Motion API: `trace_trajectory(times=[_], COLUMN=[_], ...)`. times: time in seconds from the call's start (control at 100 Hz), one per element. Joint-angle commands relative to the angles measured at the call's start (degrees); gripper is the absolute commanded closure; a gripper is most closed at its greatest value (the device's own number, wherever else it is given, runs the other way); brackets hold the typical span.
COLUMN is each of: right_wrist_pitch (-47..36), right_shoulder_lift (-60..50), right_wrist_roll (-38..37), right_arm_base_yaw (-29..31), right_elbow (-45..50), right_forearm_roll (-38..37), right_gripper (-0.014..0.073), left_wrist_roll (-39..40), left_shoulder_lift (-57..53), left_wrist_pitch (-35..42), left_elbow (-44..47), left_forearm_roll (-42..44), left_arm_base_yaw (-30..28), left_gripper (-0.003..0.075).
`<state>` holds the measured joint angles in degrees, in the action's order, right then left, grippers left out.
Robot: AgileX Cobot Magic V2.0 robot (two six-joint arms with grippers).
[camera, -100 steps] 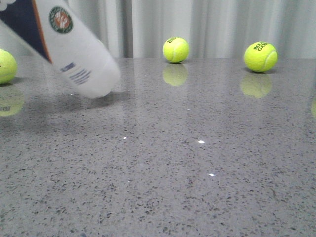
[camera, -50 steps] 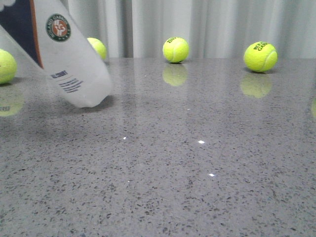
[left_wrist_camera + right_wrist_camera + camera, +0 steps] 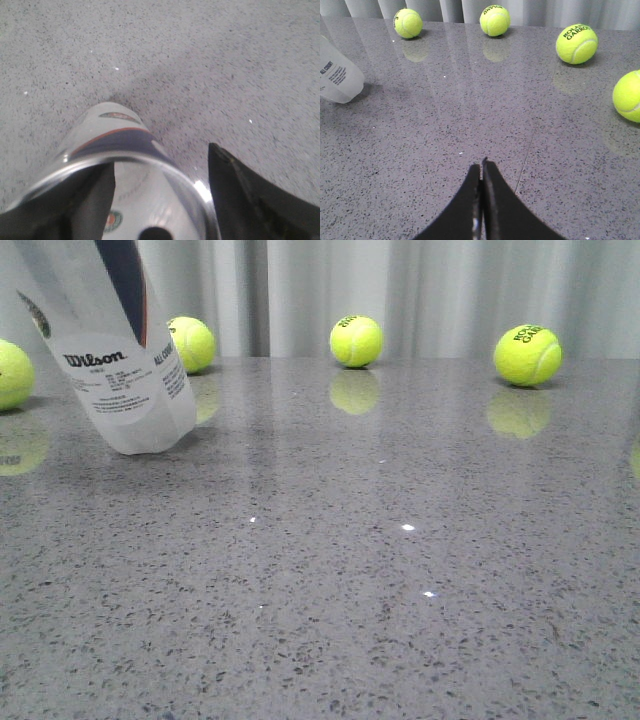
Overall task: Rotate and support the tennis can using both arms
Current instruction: 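Lift and rotate the can upright with the left gripper, lowering its base, then set the can upright on the table and release with the left gripper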
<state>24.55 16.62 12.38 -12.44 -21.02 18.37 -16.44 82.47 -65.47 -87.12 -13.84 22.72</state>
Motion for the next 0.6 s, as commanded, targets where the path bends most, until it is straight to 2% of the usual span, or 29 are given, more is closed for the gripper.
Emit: trace_trajectory(times=[0.0,0.33,0.59], right_wrist_pitch=[-4.4,-4.4,-4.4], right_shoulder_lift=[0.29,0.29,0.29], right_wrist_roll=[0.27,0.27,0.27], right_arm_base_yaw=[0.34,0.34,0.34], right_elbow=[-1.23,-1.23,-1.23], right_forearm_roll=[0.69,0.69,0.69], right_gripper=[0.065,0.065,0.065], left_wrist_roll=[0.56,0.56,0.56], left_shoulder_lift=[0.95,9.48,10.29], left_wrist_pitch=[4.99,4.69,3.11], left_elbow=[-3.83,-16.0,-17.22], left_forearm_roll=[-1.79,-2.76,-5.78], left_arm_base_yaw=[0.63,0.63,0.63], left_gripper=[0.0309,0.0309,0.0309])
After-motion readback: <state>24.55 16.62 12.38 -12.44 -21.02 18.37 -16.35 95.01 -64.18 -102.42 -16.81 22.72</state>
